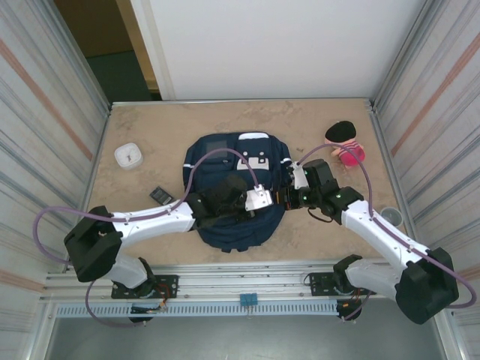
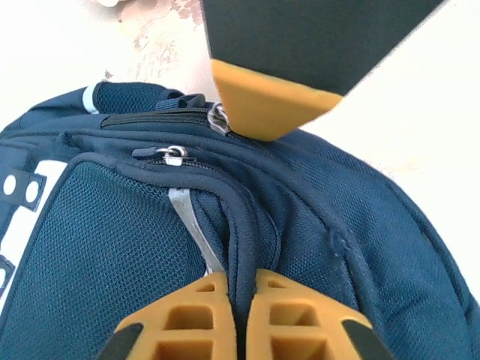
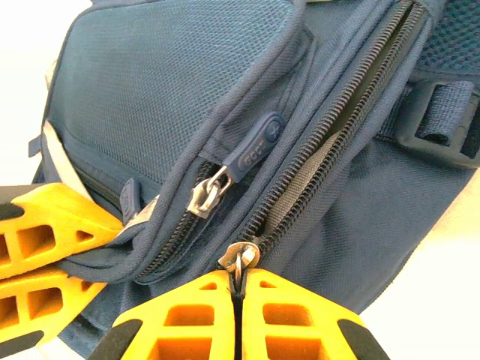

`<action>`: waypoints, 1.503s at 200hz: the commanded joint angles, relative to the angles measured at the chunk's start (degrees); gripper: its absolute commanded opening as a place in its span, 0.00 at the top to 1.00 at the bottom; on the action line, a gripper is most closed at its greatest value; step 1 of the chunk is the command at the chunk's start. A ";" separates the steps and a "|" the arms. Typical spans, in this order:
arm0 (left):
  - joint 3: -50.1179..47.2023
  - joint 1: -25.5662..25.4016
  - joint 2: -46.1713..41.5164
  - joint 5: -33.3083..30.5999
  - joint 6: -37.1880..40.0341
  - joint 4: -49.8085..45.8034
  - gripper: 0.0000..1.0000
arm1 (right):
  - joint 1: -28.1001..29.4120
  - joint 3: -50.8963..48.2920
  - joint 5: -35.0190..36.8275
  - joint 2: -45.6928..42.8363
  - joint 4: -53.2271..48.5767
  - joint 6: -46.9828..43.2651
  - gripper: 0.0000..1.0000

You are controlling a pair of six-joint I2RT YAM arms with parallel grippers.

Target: Pack the student bag

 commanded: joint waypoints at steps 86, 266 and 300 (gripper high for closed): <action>-3.99 3.27 -9.21 22.88 7.41 -6.12 1.00 | -9.48 0.63 2.62 8.57 11.21 -0.16 1.00; -9.30 6.06 -12.83 26.32 4.62 2.60 1.00 | -7.56 -6.33 -29.65 0.98 18.34 -5.77 0.30; -9.30 6.07 -12.59 25.95 4.43 3.38 0.99 | -7.19 -5.17 -35.25 4.91 20.21 -5.25 0.23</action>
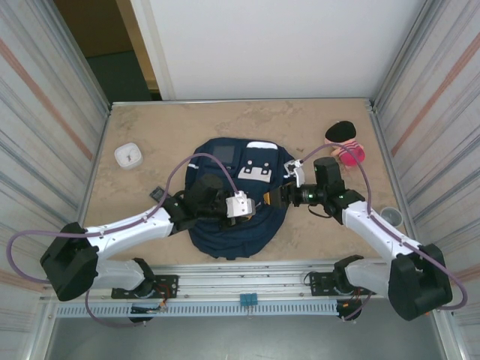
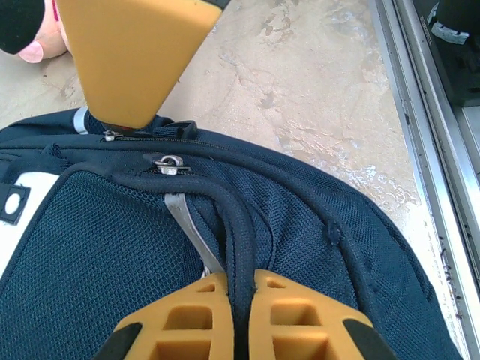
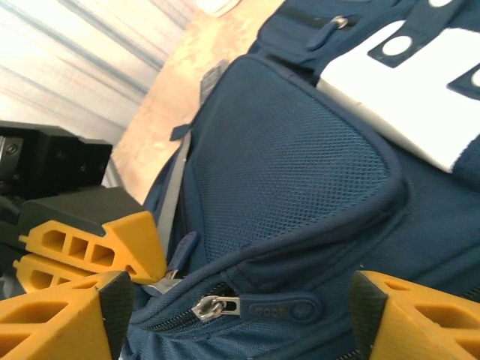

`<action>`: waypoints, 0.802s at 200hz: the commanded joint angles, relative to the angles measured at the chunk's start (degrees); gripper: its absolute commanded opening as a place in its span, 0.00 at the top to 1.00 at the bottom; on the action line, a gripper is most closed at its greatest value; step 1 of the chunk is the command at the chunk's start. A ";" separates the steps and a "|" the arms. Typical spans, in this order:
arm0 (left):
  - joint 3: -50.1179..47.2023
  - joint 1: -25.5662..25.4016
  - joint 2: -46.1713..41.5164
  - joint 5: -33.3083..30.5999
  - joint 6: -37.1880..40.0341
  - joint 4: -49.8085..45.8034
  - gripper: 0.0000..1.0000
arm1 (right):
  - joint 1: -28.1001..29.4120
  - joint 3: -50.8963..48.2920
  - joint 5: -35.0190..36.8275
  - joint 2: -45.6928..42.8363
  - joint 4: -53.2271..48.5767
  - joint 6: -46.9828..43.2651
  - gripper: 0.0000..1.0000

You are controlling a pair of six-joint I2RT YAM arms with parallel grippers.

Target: Pack the student bag

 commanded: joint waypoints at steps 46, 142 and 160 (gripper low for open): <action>-0.33 -0.05 -0.41 2.19 -1.72 4.75 0.90 | 2.27 3.45 -11.56 7.15 -2.69 -4.22 0.27; -0.06 0.04 1.04 1.56 -1.89 5.20 0.90 | 2.74 5.52 -14.46 7.20 -10.18 -9.22 0.57; 0.03 0.05 1.01 2.40 -1.80 5.20 0.90 | 2.74 5.48 -13.39 7.77 -9.77 -9.21 0.50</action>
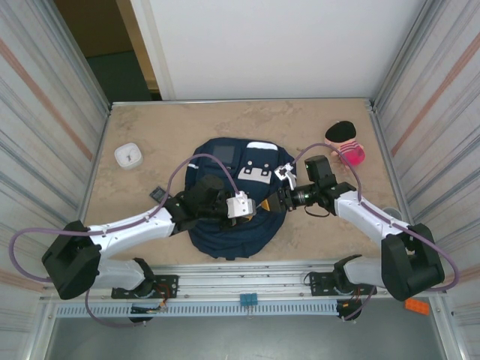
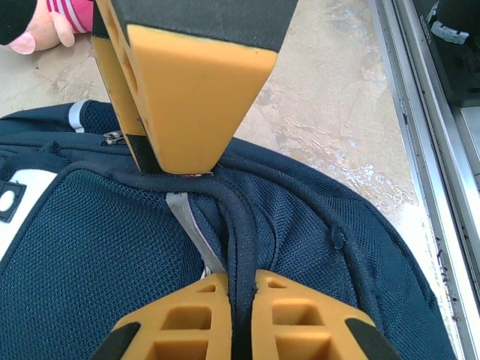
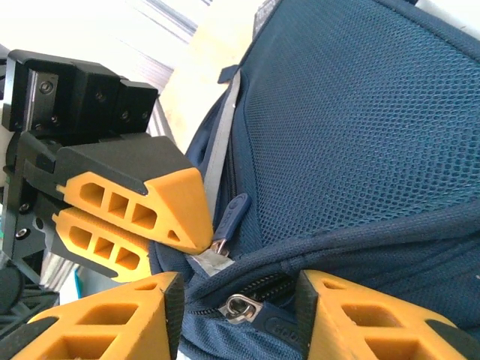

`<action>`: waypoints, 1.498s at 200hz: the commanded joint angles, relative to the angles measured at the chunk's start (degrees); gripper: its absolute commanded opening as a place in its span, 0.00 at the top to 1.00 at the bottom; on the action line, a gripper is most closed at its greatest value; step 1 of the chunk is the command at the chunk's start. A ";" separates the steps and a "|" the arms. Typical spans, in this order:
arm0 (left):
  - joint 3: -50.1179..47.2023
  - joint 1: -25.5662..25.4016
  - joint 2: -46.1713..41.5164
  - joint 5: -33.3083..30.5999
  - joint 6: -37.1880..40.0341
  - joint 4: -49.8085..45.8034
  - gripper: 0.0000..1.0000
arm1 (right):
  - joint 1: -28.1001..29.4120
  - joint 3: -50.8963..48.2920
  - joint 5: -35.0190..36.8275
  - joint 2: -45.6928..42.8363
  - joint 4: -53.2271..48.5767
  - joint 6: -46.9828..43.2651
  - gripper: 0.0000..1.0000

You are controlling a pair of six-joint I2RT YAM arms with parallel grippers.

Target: Pack the student bag

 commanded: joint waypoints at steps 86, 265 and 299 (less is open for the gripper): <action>1.00 0.39 0.06 -2.08 -0.25 3.84 0.91 | 3.66 5.17 1.93 -0.25 -8.99 -2.00 0.53; 0.70 2.38 -1.17 -1.39 -3.39 5.63 0.92 | 6.43 6.69 8.14 0.72 -12.00 -5.30 0.38; 0.56 2.79 -0.82 -2.08 -4.75 6.33 0.92 | 6.35 5.89 9.93 -1.38 -12.20 -5.02 0.54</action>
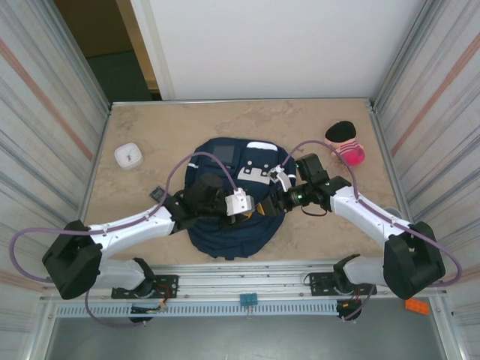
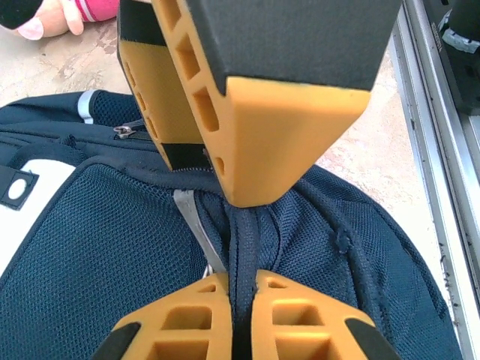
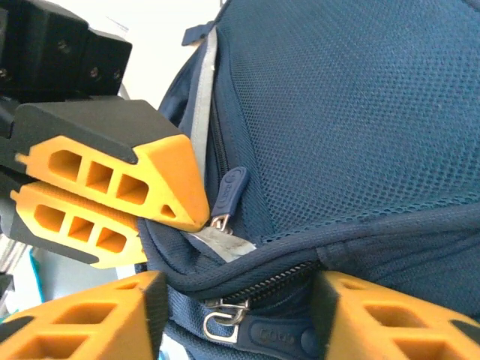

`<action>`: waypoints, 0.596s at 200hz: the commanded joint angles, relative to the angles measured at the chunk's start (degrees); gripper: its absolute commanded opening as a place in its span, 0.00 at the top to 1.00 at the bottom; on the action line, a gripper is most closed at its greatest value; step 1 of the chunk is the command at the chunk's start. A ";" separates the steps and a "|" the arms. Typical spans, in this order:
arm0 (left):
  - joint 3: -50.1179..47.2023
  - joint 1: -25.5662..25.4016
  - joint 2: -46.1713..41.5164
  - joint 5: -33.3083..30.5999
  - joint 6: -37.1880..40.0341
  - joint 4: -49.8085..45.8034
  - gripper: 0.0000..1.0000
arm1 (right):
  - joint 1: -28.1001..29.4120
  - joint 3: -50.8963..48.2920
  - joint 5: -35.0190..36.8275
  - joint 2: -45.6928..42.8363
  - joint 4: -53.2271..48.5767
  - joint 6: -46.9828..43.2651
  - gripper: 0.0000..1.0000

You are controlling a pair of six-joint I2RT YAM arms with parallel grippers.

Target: Pack the student bag

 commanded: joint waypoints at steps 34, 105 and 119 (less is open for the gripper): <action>0.68 1.36 -1.02 -1.63 -2.72 6.55 0.92 | 0.82 0.35 2.89 -1.28 -1.71 0.35 0.75; 0.38 1.44 -1.26 -0.96 -3.81 7.92 0.92 | 0.86 -0.42 5.65 -2.03 -1.55 0.69 0.64; 0.31 1.43 -1.46 -0.99 -3.97 8.37 0.92 | 0.82 -0.28 5.35 -0.88 -1.54 0.59 0.64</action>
